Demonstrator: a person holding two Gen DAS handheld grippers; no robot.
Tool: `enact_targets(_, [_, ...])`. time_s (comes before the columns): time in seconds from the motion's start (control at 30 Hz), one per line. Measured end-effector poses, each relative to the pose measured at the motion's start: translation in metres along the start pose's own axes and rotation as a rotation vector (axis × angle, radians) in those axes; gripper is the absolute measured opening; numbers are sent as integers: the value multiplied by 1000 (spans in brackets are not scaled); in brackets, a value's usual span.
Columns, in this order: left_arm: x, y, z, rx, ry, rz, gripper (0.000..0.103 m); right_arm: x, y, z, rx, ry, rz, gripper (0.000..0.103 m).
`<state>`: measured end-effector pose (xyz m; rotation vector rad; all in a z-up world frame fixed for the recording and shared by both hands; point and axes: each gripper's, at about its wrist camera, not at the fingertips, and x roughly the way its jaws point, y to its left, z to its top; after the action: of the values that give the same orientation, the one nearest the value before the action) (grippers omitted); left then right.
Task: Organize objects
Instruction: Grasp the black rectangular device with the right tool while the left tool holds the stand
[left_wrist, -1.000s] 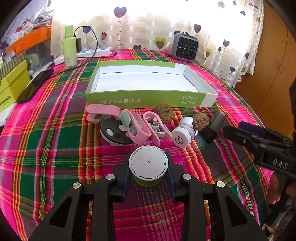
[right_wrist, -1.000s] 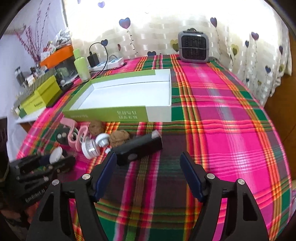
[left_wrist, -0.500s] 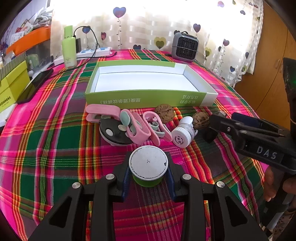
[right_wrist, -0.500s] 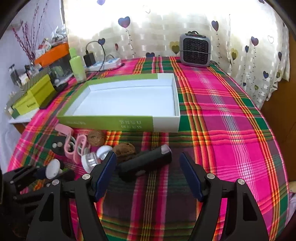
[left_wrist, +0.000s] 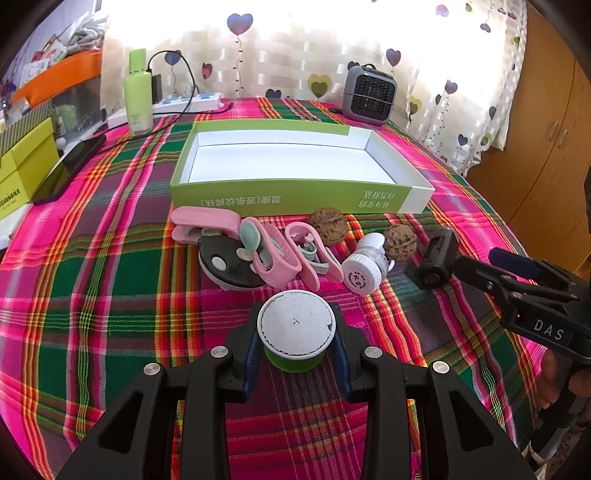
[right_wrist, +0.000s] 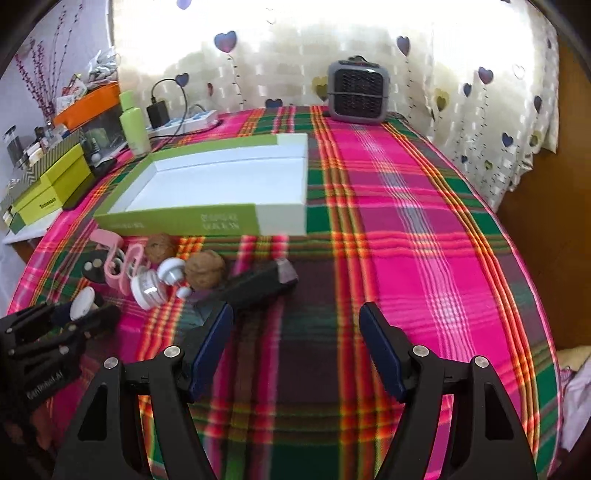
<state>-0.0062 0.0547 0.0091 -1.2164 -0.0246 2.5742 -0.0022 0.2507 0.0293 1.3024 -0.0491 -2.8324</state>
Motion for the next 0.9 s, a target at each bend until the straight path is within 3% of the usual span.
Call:
enact_targets(0.23, [0,0,0,1,0,1,32,-4,-10,-3,50,5,-37,71])
enact_targets(0.5, [1,-4,0,7,2,0,34,-2,8,-2,79,2,75,71])
enact_targets(0.9, [1,-5,0,-3,-1,-16,35,16,18,2,90,29,69,62])
